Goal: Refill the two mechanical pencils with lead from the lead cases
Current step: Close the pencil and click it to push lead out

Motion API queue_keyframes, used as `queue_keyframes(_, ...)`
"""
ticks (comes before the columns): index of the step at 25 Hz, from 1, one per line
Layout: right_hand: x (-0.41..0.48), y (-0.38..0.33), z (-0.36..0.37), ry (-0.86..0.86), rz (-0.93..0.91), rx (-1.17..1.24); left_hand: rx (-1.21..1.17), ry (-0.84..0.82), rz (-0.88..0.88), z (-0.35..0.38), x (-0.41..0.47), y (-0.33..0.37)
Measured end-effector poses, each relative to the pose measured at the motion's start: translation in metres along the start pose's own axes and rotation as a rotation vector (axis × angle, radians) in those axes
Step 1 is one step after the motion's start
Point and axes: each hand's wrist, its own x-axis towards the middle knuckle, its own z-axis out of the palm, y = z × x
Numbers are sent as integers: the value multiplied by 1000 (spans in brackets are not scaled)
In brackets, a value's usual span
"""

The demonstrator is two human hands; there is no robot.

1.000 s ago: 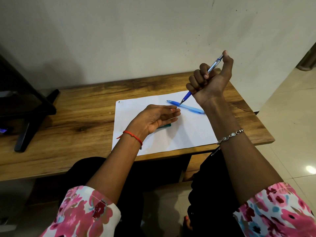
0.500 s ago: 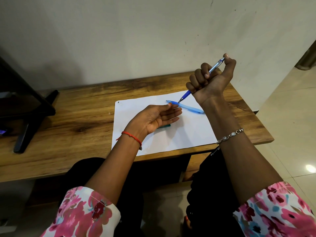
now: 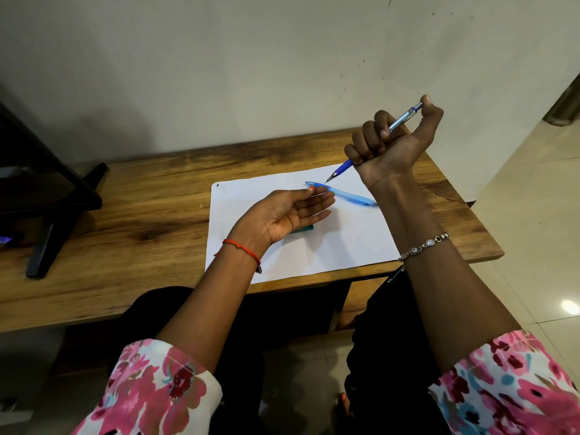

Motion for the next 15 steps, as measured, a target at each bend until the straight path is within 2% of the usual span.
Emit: queue_keyframes(15,0,-1,2,10,4,-12,1,-40,24,-2,1,-1)
